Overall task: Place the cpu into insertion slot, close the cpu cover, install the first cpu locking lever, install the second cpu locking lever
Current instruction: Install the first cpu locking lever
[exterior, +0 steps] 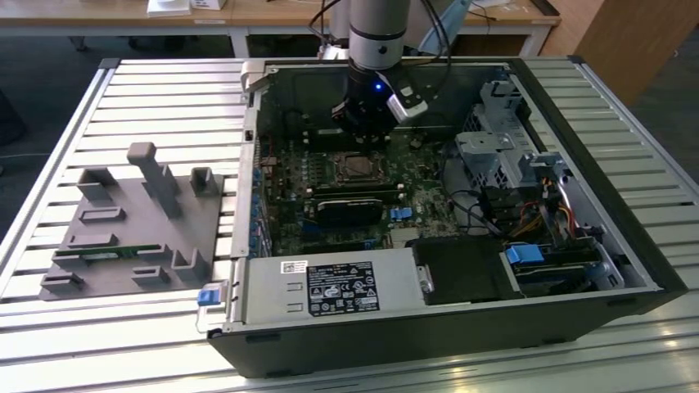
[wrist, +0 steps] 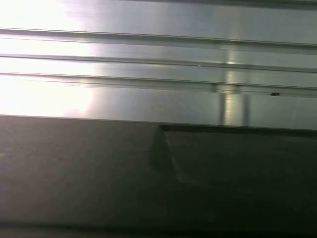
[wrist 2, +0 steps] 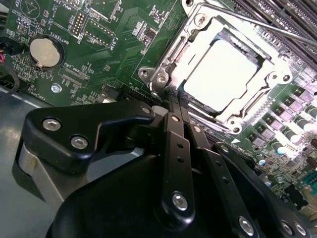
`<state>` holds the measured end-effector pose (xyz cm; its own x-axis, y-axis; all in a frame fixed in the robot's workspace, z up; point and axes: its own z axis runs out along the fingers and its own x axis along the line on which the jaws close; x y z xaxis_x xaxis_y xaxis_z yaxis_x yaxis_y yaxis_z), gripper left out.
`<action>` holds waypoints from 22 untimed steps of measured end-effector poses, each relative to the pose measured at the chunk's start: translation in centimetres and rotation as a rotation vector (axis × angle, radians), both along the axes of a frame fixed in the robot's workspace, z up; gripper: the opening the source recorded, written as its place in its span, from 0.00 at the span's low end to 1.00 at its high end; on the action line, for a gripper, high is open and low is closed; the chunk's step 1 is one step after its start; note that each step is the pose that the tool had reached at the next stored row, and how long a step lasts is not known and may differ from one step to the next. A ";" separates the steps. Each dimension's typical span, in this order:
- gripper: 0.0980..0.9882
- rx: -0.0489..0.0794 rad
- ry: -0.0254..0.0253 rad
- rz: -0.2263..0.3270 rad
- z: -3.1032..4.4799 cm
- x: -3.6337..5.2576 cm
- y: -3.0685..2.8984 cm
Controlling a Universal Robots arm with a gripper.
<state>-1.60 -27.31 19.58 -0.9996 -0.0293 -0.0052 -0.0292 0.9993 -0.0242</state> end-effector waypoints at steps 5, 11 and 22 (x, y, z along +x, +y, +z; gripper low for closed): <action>0.02 0.002 -0.0008 0.000 0.57 0.04 0.07; 0.02 0.002 -0.0007 0.000 1.81 0.03 0.06; 0.02 0.002 -0.0007 0.000 1.81 0.05 -0.58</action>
<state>-1.55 -27.89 21.39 -0.9996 -0.0294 -0.0060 -0.0292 0.9993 -0.0223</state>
